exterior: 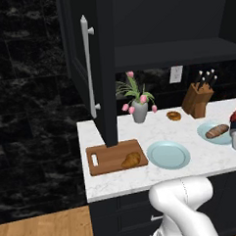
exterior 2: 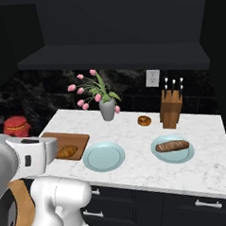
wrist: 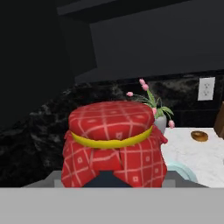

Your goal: From the different types of pastries on the counter, select a croissant and place it on the cutting board. Then retrieve a jar of jam from the cabinet and place it alongside the croissant on the cutting board.

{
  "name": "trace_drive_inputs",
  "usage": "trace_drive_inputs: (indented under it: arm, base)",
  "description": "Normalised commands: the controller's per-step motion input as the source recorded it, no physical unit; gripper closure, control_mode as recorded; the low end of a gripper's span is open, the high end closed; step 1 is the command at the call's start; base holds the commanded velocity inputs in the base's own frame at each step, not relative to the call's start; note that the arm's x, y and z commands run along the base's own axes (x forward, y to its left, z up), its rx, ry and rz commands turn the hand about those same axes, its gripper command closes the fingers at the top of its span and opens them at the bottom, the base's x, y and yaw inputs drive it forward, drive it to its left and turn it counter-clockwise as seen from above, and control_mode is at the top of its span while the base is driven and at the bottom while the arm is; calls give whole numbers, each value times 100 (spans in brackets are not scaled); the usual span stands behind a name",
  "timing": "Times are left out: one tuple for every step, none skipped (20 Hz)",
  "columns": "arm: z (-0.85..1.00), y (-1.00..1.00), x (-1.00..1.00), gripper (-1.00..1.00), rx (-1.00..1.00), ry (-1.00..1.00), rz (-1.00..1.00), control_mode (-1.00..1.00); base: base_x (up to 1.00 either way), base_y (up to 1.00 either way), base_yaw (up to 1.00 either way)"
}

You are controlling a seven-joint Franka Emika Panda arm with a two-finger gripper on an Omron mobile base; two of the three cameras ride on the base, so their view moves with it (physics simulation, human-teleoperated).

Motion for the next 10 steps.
trace_drive_inputs:
  arm:
    - [-31, 3, 8, 100, 0, 19, 3, -100]
    - [-28, 6, 4, 100, 0, 21, 1, -100]
    - [-28, 10, 5, 100, 0, 25, 0, -100]
    - [-27, 7, 1, 100, 0, 23, 0, -100]
    - [-26, 8, 0, 100, 0, 21, 0, -100]
    - [-25, 14, 3, 100, 0, 21, 0, -100]
    - [-24, 19, 3, 100, 0, 19, 0, -100]
    - [-26, 21, 1, 100, 0, 19, 0, -100]
    - [-24, 26, 6, 100, 0, 21, 0, -100]
    - [-22, 25, 2, 100, 0, 21, 0, -100]
  base:
    - [0, 0, 0]
    - [0, 0, 0]
    - [0, 0, 0]
    - [0, 0, 0]
    - [0, 0, 0]
    - [0, 0, 0]
    - [0, 0, 0]
    - [0, 0, 0]
    - [0, 0, 0]
    - [0, 0, 0]
